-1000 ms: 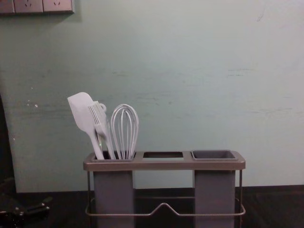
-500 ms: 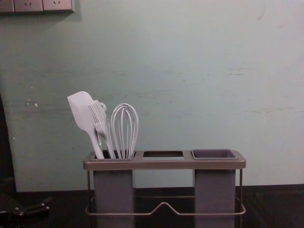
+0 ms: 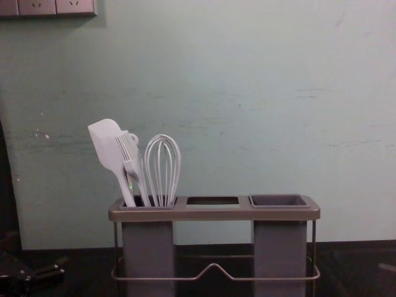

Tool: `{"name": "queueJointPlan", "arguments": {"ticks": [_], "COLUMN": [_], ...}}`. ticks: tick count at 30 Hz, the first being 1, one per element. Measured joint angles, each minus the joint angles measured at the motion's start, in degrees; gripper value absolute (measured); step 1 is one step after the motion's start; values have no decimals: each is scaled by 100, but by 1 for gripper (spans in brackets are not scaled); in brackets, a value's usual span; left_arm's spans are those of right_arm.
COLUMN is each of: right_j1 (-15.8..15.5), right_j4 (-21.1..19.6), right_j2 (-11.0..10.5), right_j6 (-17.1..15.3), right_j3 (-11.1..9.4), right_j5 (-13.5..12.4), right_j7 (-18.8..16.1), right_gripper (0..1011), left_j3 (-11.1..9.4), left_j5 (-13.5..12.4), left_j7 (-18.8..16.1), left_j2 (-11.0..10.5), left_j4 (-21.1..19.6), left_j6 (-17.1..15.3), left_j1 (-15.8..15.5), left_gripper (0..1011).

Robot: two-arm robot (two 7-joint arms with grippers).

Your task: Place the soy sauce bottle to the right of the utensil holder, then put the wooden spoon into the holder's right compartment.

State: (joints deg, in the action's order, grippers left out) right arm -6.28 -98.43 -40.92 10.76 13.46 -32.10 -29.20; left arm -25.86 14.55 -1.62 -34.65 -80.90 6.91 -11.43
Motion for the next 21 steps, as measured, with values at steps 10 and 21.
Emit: {"name": "queueJointPlan", "arguments": {"ticks": [10, 21], "right_j1": [-122, -275], "right_j4": [-78, -230], "right_j2": [85, 154], "right_j6": [-29, -147], "right_j3": [-130, -298], "right_j5": [19, 75], "right_j7": [-98, -169], "right_gripper": [683, 383], "left_j3": [0, 0], "left_j5": [0, 0], "left_j7": [0, 0], "left_j2": [0, 0], "left_j4": [0, 0], "left_j6": [0, 0], "left_j1": [0, 0], "left_gripper": [1005, 1005]}}
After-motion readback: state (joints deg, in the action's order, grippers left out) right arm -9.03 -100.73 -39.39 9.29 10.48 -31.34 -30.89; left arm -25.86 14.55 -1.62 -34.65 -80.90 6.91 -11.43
